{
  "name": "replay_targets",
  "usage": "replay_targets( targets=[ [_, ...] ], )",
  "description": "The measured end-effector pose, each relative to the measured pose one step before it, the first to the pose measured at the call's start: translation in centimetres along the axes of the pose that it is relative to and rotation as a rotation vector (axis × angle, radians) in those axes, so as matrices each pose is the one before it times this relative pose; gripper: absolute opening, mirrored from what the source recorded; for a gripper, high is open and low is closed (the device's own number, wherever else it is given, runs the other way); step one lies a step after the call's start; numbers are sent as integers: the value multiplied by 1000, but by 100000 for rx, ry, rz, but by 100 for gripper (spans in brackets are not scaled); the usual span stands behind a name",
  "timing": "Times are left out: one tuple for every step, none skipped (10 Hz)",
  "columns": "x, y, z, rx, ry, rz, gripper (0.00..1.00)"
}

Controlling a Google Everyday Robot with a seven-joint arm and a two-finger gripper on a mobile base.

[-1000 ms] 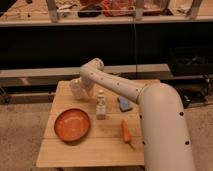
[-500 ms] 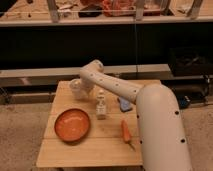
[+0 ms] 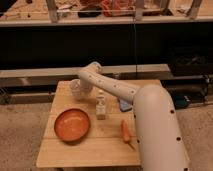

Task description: Pick up the ceramic cup

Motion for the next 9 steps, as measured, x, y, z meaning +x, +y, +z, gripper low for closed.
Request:
replay_targets(
  targets=[
    [-129, -50, 146, 0, -281, -157, 35],
    [-137, -23, 182, -54, -298, -127, 27],
    [-233, -70, 249, -19, -342, -283, 15],
    [-234, -46, -11, -12, -149, -481, 6],
    [37, 35, -323, -142, 10, -297, 4],
    [84, -281, -1173, -37, 63, -593, 4],
    [27, -340, -1176, -2, -31, -464, 4],
    [-119, -495, -1297, -30, -155, -720, 4],
    [-116, -280, -679, -10, -105, -595, 4]
  ],
)
